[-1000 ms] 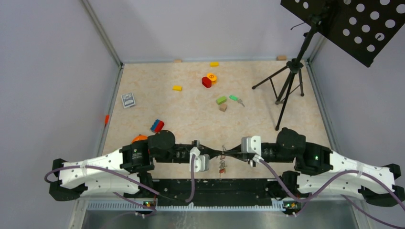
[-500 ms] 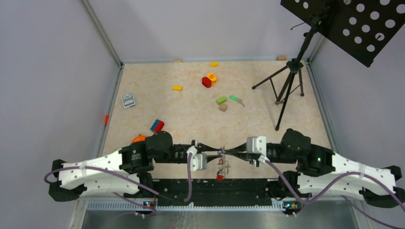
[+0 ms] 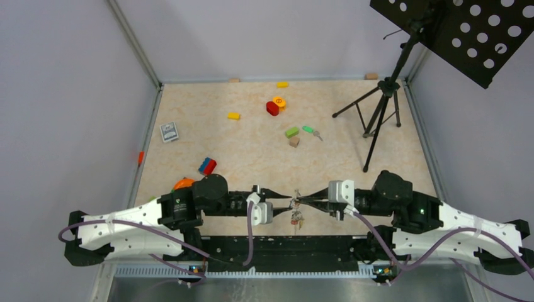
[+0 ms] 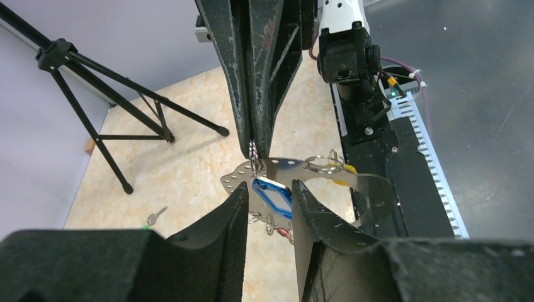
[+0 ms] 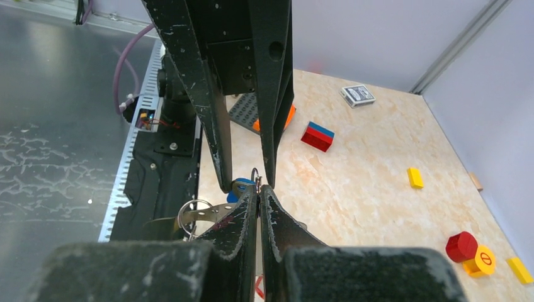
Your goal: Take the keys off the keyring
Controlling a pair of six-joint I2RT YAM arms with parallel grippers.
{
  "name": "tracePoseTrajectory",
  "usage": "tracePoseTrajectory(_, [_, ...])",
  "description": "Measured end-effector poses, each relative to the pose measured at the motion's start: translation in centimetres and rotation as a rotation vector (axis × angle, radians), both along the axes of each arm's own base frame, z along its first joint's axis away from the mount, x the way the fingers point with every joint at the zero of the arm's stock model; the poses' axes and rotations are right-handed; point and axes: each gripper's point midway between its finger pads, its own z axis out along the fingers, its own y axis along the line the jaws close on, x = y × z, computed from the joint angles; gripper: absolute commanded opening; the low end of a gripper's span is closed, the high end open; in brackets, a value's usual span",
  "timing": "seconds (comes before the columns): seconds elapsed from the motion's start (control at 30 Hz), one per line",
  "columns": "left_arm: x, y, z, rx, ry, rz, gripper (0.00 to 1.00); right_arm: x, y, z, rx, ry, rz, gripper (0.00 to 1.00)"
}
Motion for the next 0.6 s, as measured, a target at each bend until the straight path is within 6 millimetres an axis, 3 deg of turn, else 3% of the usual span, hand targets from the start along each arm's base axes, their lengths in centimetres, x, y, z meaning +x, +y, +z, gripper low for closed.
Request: tracePoseTrajectory(0.6, [0.27,-0.99,0.25,-0.021,0.008,0.006,0.31,0.01,0.04,-0.13,0.006,-0.002,0.0,0.0])
